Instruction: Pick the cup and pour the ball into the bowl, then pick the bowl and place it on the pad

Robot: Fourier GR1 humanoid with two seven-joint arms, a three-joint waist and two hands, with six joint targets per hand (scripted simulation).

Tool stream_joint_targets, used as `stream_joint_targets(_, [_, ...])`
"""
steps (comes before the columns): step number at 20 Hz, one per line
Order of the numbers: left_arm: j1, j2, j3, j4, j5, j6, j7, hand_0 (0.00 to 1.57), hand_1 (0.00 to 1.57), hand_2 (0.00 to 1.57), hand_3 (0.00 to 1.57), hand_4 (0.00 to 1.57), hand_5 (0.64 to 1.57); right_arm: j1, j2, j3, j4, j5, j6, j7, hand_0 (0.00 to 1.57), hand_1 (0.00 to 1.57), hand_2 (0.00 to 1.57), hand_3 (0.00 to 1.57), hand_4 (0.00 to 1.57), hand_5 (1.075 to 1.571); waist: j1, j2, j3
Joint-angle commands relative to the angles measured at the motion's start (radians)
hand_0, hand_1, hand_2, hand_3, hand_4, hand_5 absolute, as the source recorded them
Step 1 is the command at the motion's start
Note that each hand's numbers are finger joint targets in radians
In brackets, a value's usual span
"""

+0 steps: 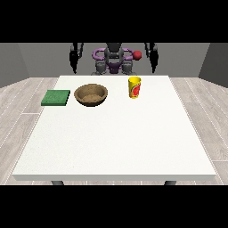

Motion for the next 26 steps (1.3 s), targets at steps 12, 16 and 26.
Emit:
stream_joint_targets(12, [-0.079,0.039,0.141,-0.222,0.183,-0.013,0.197,0.0,0.0,0.0,0.0,0.0,1.552,0.045,-0.159,-0.189,-0.156,-0.234,0.182,0.115,0.0,0.0,0.0,0.0,0.0,1.57,-0.042,-0.172,-0.009])
stream_joint_targets(16, [-0.044,-0.001,0.109,-0.211,0.158,-0.03,0.074,0.0,0.0,0.0,0.0,0.0,1.547,0.003,-0.131,-0.221,-0.076,-0.213,0.164,0.004,0.0,0.0,0.0,0.0,0.0,1.569,0.001,-0.093,-0.0089])
stream_joint_targets(26, [-0.188,0.001,0.195,0.101,0.119,-0.025,-0.232,0.0,0.0,0.0,0.0,0.0,1.524,-0.085,-0.143,-0.22,-0.03,-0.206,0.199,-0.035,0.0,0.0,0.0,0.0,0.0,1.57,-0.065,0.053,-0.0092])
